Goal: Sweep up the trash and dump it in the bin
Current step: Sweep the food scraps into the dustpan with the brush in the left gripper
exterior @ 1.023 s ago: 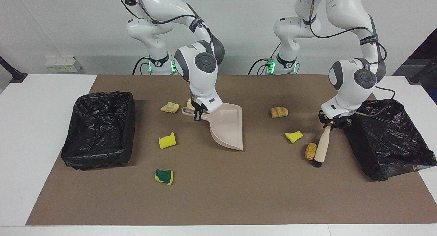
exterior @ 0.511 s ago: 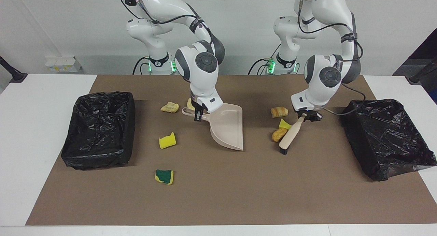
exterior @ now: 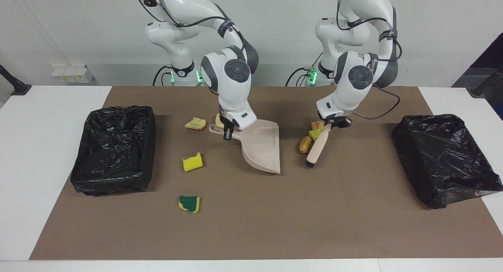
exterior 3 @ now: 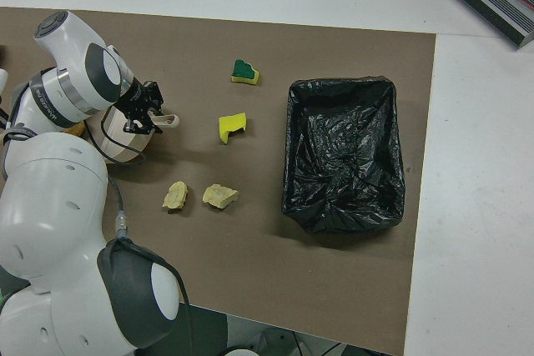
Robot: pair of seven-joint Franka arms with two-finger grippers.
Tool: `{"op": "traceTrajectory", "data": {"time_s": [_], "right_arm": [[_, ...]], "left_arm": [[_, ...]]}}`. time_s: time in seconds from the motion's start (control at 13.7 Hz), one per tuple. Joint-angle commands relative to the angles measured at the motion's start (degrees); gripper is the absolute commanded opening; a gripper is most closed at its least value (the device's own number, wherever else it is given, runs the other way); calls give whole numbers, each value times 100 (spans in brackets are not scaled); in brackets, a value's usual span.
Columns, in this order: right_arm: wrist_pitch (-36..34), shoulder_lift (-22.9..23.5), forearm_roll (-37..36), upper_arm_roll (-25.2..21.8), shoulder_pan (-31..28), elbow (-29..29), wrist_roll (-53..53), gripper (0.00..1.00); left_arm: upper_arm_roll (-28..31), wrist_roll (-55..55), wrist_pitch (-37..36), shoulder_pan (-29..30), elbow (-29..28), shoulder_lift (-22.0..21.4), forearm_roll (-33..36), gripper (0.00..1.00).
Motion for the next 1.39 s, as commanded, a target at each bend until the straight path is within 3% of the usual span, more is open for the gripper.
{"op": "traceTrajectory", "data": {"time_s": [0.0,0.22,0.58,0.73,0.95,1.31], "right_arm": [[26,30,-121,37,-56,60,-286,0],[44,39,-94,37,-57,25,-366,0],[246,197,-200,37,-39,42,-673,0],[368,249,-191,37,-56,42,-682,0],[369,276,-147,46,-48,16,-674,0],[317,267,-129,46,-12,34,-612,0]], "left_arm": [[46,-1759,-479,3,-111,-581,-73,0],[46,-3163,-681,3,-434,-845,-73,0],[46,-4078,150,389,-2226,-1978,-73,0],[28,-4097,625,312,-2641,-1971,-65,0],[-7,-4246,899,180,-2721,-1936,-82,0],[-7,-4658,1592,-567,-2713,-1699,-1003,0]]}}
